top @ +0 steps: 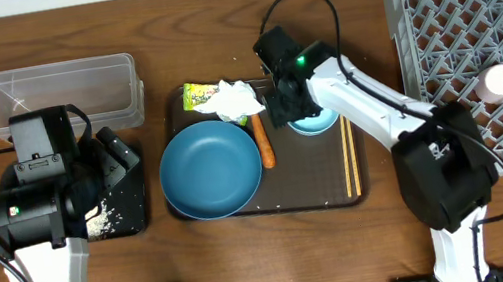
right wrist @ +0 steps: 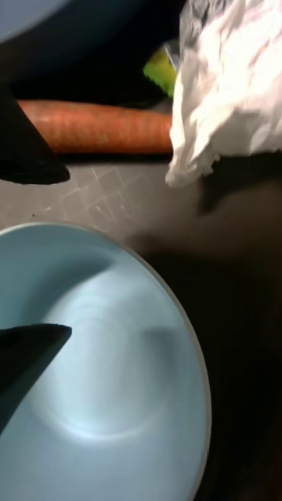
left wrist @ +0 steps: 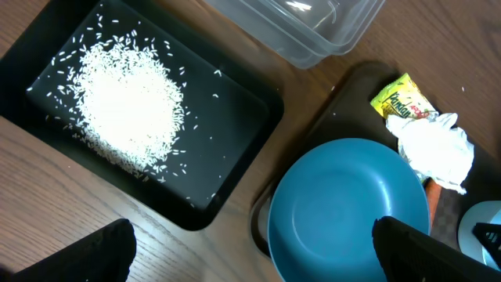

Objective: Sort waste into correct bins and load items into the dishwasher rack
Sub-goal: 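Grasp the light-blue bowl rim with the right gripper and lift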

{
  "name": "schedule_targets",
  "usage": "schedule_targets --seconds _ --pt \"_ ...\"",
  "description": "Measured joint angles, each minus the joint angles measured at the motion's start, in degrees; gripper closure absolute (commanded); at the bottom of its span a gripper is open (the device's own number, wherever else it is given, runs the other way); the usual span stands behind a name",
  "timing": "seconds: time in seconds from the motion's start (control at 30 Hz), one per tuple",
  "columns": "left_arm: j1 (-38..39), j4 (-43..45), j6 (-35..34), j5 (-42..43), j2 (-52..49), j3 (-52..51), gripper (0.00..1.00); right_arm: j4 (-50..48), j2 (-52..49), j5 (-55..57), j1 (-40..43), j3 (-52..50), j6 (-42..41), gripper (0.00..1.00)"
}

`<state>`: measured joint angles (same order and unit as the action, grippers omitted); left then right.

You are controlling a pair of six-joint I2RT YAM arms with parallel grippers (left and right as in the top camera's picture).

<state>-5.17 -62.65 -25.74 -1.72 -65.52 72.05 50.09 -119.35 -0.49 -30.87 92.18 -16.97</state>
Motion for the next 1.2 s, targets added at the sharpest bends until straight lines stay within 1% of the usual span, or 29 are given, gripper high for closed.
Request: schedule_targets --seconds 0.1,0.17,0.23,0.4,0.53,0.7,0.73,0.83,1.0,1.07,1.1,1.2 --pt "0.00 0.02 0.00 0.00 0.00 0.00 0.01 -0.28 -0.59 0.00 0.00 0.00 0.04 0.52" --pt "0.00 0.02 0.00 0.00 0.00 0.00 0.01 -0.44 -1.01 -0.02 0.00 0.00 0.09 0.59" --pt "0.00 0.00 0.02 0.00 0.00 0.00 0.01 -0.44 -1.64 0.02 0.00 0.00 -0.09 0.62" --pt "0.00 0.00 0.00 0.00 0.00 0.00 0.01 -0.42 -2.43 0.02 -0.02 0.00 -0.17 0.63" --pt "0.00 0.00 0.00 0.00 0.00 0.00 0.01 -0.22 -2.45 0.02 -0.09 0.00 -0.20 0.62" --pt "0.00 0.02 0.00 0.00 0.00 0.00 0.01 -0.50 -2.45 0.07 -1.77 0.00 -0.15 0.63" --pt "0.00 0.02 0.00 0.00 0.00 0.00 0.01 -0.63 -2.45 0.15 -2.10 0.00 -0.20 0.65" --pt "0.00 0.02 0.00 0.00 0.00 0.00 0.01 -0.79 -2.45 0.70 -3.10 0.00 0.02 0.76" --pt "0.00 0.00 0.00 0.00 0.00 0.00 0.01 -0.83 -2.45 1.33 -3.61 0.00 -0.22 0.86" --pt "0.00 0.02 0.00 0.00 0.00 0.00 0.01 -0.76 -2.45 1.49 -3.61 0.00 -0.20 0.96" --pt "0.00 0.02 0.00 0.00 0.00 0.00 0.01 -0.70 -2.45 1.53 -3.61 0.00 -0.07 0.99" --pt "0.00 0.00 0.00 0.00 0.00 0.00 0.01 -0.68 -2.32 2.67 -3.61 0.02 -0.20 0.99"
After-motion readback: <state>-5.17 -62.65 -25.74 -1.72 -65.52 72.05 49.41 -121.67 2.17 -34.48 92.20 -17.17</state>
